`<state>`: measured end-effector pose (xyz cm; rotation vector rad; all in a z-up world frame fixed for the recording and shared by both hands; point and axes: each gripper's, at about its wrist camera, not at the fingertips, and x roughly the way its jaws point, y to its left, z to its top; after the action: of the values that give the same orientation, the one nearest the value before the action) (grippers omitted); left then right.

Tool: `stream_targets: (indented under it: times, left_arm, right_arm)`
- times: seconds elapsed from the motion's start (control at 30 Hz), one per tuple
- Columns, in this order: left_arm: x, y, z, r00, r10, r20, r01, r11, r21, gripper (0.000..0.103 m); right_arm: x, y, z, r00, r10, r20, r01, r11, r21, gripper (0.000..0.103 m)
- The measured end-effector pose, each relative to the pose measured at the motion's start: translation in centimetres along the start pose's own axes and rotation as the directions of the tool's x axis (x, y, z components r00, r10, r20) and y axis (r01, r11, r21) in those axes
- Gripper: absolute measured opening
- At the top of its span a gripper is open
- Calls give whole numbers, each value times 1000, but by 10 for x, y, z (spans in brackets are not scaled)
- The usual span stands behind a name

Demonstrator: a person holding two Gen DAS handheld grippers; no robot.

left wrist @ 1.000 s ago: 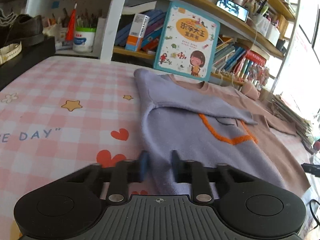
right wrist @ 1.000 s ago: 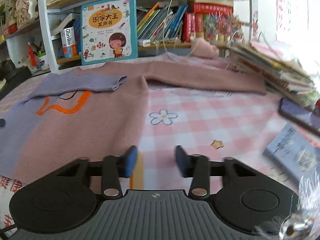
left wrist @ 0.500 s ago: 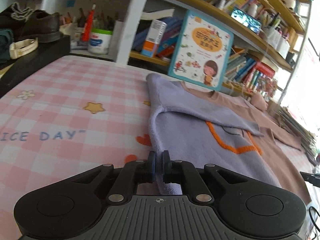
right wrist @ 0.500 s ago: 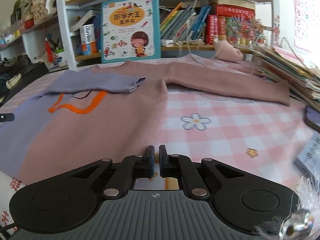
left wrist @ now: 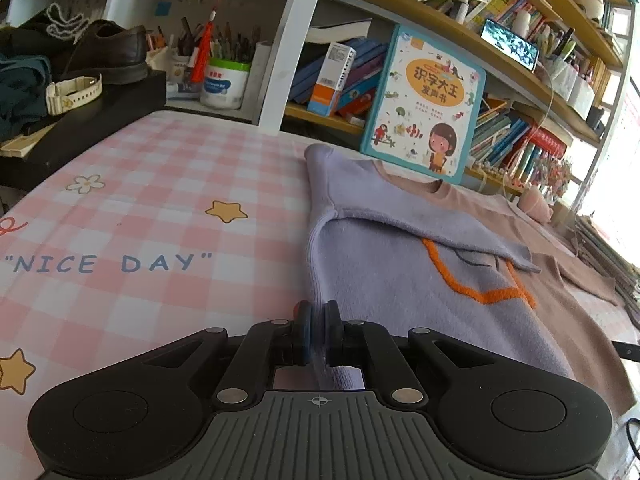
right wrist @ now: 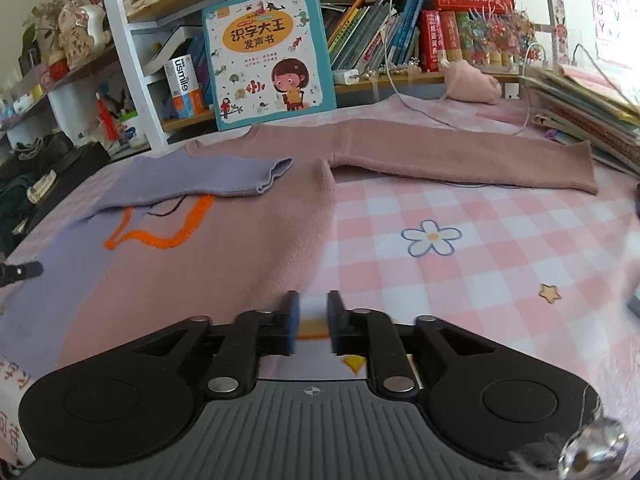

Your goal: Fold clothes

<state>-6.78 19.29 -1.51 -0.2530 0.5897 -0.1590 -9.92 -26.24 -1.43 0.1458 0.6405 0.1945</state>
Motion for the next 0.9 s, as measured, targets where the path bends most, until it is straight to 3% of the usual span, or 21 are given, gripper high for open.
stream_targets:
  times: [0.13, 0.3, 0.5, 0.57, 0.6, 0.63, 0.73, 0.9]
  left_arm:
    - [-1, 0, 0, 1000, -1, -2, 1, 1000, -2, 5]
    - [-4, -2, -1, 1000, 9, -8, -9, 1000, 9, 5]
    - [-14, -2, -5, 1000, 6, -14, -6, 1000, 6, 5]
    - [-17, -3, -6, 1000, 4, -15, -4, 1000, 9, 5]
    - [-18, -3, -7, 1000, 4, -15, -4, 1000, 9, 5]
    - [-18, -3, -7, 1000, 3, -16, -3, 1000, 7, 5]
    - [-17, 2, -8, 1000, -5, -17, 5, 1000, -14, 5]
    - [-19, 7, -5, 1000, 9, -1, -9, 1000, -29, 5]
  right_arm:
    - [-13, -5, 0, 998, -40, 46, 40, 999, 1, 37]
    - [-22, -1, 2, 998, 2, 68, -2, 1000, -5, 48]
    - [-6, 15, -5, 999, 43, 5, -43, 997, -59, 49]
    - [-2, 17, -8, 999, 48, -11, -48, 997, -64, 46]
    - [-1, 18, -8, 999, 49, -10, -50, 996, -76, 39]
    - [-1, 20, -8, 999, 51, -9, -52, 995, -89, 23]
    - [4, 23, -8, 997, 83, -10, -83, 992, -97, 14]
    - [17, 31, -2, 995, 100, 2, -99, 989, -109, 13]
